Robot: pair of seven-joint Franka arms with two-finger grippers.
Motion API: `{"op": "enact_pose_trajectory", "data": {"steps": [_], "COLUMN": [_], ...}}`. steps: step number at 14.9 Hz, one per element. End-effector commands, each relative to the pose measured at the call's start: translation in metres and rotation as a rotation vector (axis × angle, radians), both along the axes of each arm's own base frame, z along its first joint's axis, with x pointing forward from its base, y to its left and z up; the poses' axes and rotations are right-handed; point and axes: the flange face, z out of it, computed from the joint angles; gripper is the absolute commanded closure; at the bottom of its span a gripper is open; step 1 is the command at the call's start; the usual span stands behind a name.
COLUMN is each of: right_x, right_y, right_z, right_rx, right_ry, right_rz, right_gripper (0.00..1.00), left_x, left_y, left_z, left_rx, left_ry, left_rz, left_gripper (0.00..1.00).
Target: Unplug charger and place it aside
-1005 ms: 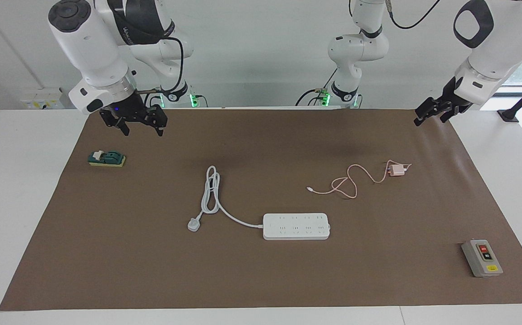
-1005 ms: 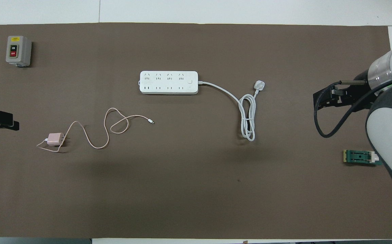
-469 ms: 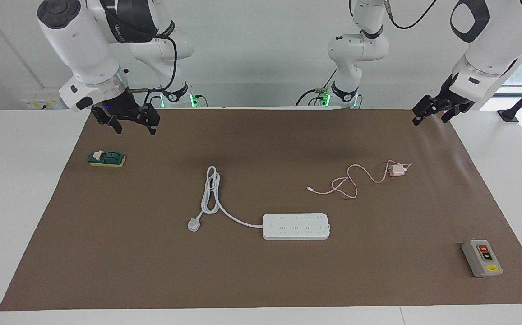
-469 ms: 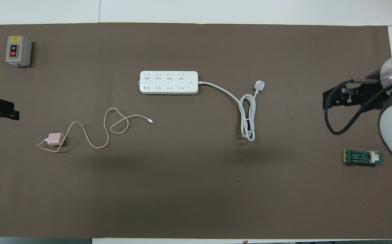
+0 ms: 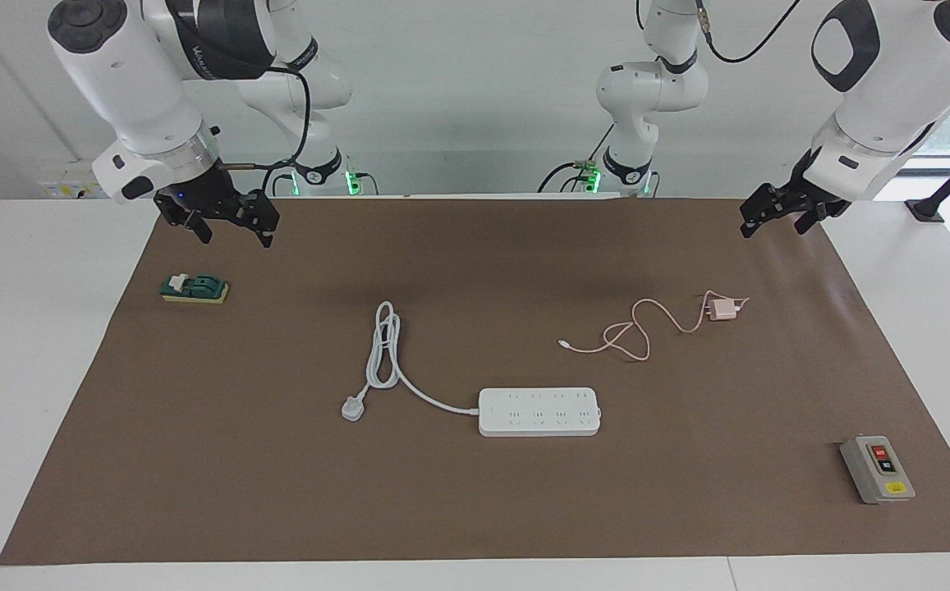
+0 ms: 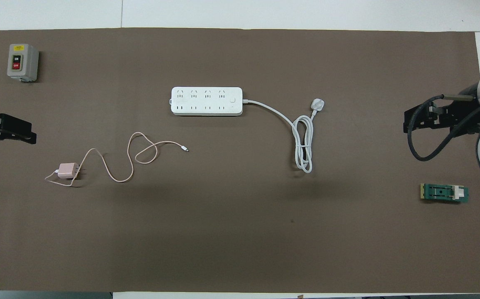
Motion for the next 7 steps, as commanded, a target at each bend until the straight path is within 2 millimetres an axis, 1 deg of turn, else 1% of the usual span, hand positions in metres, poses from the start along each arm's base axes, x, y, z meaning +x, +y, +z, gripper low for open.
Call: {"op": "enact_pose_trajectory", "data": {"steps": [1,2,3,5,6,7], "right_x": [-0.003,-0.001,0.006,0.011,0.014,0.016], "right_y": [-0.006,-0.009,-0.015,-0.036,-0.045,-0.046], "right_z": [0.001,0.000,0.000,-0.003,-0.008,-0.010], "right_rx": [-0.014,-0.013,-0.012,-0.005,-0.005,-0.005], "right_ry": [-0.002,-0.012,-0.052,-0.069,-0.068,-0.065], "right_rz": [0.000,0.002,0.019,0.168,0.173,0.170], "right_gripper": [0.00,0.00,0.00,0.00,0.00,0.00], "left_x": [-0.001,-0.001,-0.001,-0.001,0.001,0.002], "left_y": [-0.007,-0.008,-0.012,-0.013,-0.013,-0.013], "left_z": [0.000,0.000,0.000,-0.001,0.000,0.001], "left_rx": [0.001,0.001,0.001,0.001,0.001,0.002], "left_ry": [-0.007,-0.010,-0.010,-0.013,-0.025,-0.036], "left_rz": [-0.106,-0.110,-0.116,-0.120,-0.120,-0.117], "left_gripper": [0.00,0.00,0.00,0.00,0.00,0.00]}}
